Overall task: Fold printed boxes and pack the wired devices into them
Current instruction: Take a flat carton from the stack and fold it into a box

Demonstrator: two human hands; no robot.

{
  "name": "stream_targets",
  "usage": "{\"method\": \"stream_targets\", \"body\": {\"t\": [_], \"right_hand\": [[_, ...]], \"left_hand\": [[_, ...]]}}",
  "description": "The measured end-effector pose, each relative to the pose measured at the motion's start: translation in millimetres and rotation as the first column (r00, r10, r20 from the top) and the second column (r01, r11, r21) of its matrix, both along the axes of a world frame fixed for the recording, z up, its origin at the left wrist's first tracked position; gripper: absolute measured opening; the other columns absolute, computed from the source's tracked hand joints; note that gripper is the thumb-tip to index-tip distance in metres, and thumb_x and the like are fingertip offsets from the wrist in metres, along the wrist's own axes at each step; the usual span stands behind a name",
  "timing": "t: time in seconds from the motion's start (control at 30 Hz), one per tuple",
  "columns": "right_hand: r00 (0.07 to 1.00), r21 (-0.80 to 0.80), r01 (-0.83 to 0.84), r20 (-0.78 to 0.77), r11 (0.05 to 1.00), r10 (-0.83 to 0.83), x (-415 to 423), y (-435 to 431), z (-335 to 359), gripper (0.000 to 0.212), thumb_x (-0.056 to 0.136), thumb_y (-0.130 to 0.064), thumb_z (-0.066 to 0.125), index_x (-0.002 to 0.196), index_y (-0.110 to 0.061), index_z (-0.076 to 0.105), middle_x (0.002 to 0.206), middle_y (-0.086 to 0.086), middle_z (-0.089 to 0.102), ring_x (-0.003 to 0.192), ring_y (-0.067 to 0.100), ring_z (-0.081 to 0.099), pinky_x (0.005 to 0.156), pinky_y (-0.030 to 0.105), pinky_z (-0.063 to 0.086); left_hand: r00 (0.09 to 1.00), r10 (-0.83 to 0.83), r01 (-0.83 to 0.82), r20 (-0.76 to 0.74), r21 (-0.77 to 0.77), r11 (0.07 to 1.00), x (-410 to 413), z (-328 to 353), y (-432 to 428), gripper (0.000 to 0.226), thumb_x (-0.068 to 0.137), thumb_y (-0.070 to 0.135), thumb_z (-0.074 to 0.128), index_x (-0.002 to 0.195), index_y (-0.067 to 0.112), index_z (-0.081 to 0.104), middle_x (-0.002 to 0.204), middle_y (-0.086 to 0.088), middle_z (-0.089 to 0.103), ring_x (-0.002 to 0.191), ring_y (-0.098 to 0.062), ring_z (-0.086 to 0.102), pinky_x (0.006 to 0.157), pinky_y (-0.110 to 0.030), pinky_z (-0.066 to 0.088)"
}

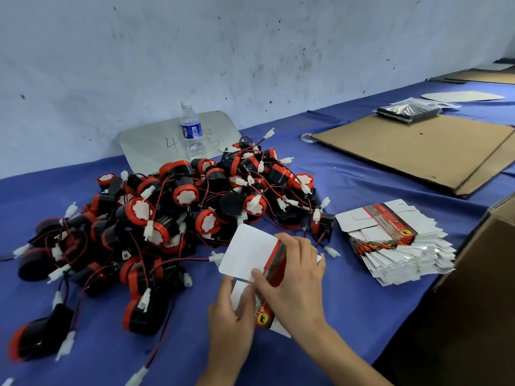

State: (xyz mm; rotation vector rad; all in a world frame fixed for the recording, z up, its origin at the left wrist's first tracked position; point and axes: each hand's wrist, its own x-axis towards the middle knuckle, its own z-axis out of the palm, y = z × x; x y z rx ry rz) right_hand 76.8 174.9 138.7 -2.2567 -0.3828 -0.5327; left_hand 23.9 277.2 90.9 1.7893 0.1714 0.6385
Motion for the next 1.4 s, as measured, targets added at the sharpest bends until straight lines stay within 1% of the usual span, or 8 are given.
{"method": "stream_targets", "body": {"t": [0.2,0.3,0.4,0.5,0.73,0.97,1.17,1.4], "right_hand": [[0.998,0.334,-0.052,-0.016,0.941,0.061,18,-15,11,0.042,0.076,-0.009,0.072,0.103,-0.035,0.054,0.099,-0.013,0.055,0.093,0.002,0.054,0.081,0.020,0.045],[0.999,0.508,-0.032,0.014,0.861,0.029,23,-21,17,0.046,0.079,-0.002,0.070,0.095,-0.040,0.049,0.098,-0.010,0.060,0.092,-0.005,0.054,0.074,0.004,0.037],[0.999,0.525,-0.045,0.011,0.850,0.046,20,-18,14,0.041,0.081,-0.010,0.074,0.099,-0.037,0.048,0.102,-0.005,0.056,0.095,-0.002,0.052,0.075,0.004,0.037],[0.995,0.525,-0.047,-0.053,0.850,0.088,13,-10,4,0.048,0.074,-0.025,0.082,0.101,-0.037,0.045,0.104,-0.011,0.047,0.097,0.001,0.051,0.077,0.011,0.042],[0.989,0.785,0.003,-0.096,0.619,0.116,-4,2,-7,0.048,0.060,-0.045,0.077,0.090,-0.052,0.040,0.097,-0.023,0.053,0.097,0.009,0.059,0.076,0.017,0.048],[0.975,0.642,-0.114,-0.075,0.758,0.210,-3,-9,-2,0.035,0.073,-0.046,0.071,0.103,-0.039,0.055,0.098,-0.018,0.065,0.092,0.004,0.062,0.075,0.014,0.046],[0.635,0.538,-0.539,-0.246,0.648,0.732,-27,-6,-16,0.034,0.088,-0.026,0.061,0.120,-0.015,0.061,0.101,-0.027,0.066,0.093,-0.008,0.061,0.078,0.009,0.045],[0.622,0.893,-0.064,-0.312,0.445,0.718,-4,-23,-6,0.036,0.078,-0.022,0.071,0.110,-0.006,0.069,0.112,0.018,0.069,0.106,0.033,0.064,0.085,0.039,0.051]], "left_hand": [[0.999,0.023,-0.019,0.028,-0.137,0.990,-2,1,2,0.066,0.081,0.036,0.066,0.135,0.057,0.036,0.083,0.022,0.066,0.051,0.000,0.057,0.054,-0.011,0.048],[0.999,-0.038,0.033,-0.030,-0.154,0.988,2,-7,2,0.073,0.083,0.019,0.071,0.141,0.047,0.037,0.087,0.022,0.068,0.084,0.003,0.065,0.073,-0.008,0.047],[0.992,-0.064,0.047,-0.109,-0.148,0.988,6,-12,-2,0.080,0.079,0.032,0.070,0.149,0.025,0.031,0.124,0.010,0.062,0.117,-0.003,0.055,0.087,-0.006,0.042],[0.990,-0.131,0.124,-0.046,-0.134,0.983,5,-7,-5,0.091,0.087,0.021,0.069,0.152,0.041,0.008,0.146,0.015,0.045,0.128,0.004,0.045,0.096,-0.004,0.036],[0.978,-0.181,0.187,0.100,-0.056,0.981,0,-1,-6,0.092,0.084,0.005,0.064,0.142,0.059,0.017,0.154,0.024,0.026,0.141,-0.001,0.030,0.111,-0.021,0.032],[0.981,-0.171,0.174,0.094,-0.019,0.985,2,-6,-8,0.101,0.082,0.012,0.065,0.145,0.058,-0.001,0.155,0.032,0.012,0.144,0.001,0.018,0.112,-0.015,0.025],[0.994,0.060,-0.032,-0.091,0.281,0.959,11,-14,-17,0.081,0.085,0.032,0.034,0.151,0.033,-0.013,0.161,0.008,-0.011,0.149,-0.026,0.000,0.120,-0.050,0.005],[0.999,0.028,-0.043,0.041,0.441,0.896,0,2,-11,0.097,0.084,0.069,0.048,0.153,0.027,-0.006,0.161,0.010,-0.012,0.149,-0.015,-0.012,0.118,-0.038,-0.015]]}}
